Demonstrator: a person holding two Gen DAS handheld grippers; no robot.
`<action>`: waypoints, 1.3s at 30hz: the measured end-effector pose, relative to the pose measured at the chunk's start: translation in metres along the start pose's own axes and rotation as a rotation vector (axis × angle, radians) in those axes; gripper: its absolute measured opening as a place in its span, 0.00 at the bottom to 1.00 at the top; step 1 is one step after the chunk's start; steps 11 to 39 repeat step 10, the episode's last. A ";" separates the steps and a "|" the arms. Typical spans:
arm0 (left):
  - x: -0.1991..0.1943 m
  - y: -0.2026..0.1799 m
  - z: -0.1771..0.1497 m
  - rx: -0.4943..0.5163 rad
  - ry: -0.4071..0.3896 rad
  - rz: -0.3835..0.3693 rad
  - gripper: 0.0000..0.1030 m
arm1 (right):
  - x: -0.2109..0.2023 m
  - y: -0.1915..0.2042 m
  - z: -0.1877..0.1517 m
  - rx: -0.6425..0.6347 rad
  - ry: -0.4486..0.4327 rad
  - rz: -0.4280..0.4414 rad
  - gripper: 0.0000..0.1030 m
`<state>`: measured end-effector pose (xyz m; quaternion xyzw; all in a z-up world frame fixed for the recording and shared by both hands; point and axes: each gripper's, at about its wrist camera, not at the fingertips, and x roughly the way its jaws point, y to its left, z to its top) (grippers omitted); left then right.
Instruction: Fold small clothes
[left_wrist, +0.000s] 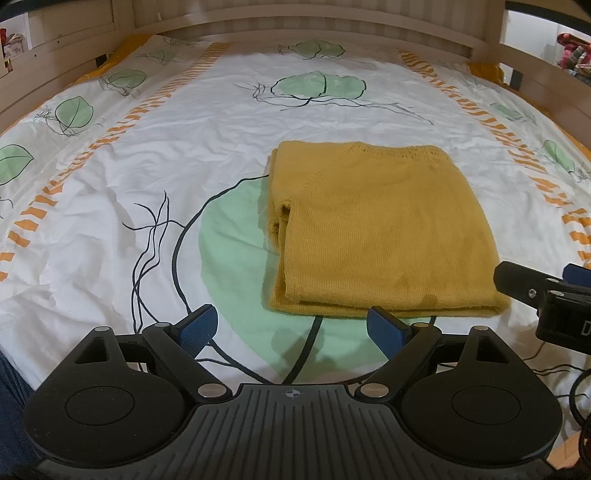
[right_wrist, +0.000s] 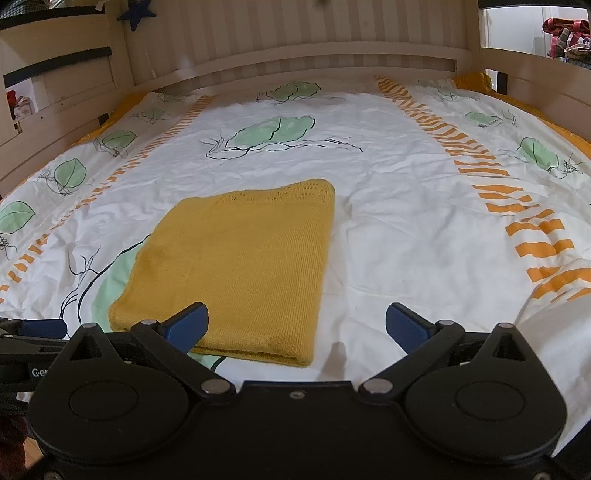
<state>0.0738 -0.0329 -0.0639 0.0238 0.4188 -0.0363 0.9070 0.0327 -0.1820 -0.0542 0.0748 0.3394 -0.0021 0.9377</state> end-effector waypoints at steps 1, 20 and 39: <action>0.000 0.000 0.000 0.001 0.000 0.000 0.86 | 0.000 0.000 -0.001 0.000 0.001 0.000 1.00; 0.002 0.000 -0.001 0.005 -0.004 0.007 0.86 | 0.002 0.000 0.000 0.006 0.012 0.002 0.99; 0.002 0.000 -0.001 0.005 -0.004 0.007 0.86 | 0.002 0.000 0.000 0.006 0.012 0.002 0.99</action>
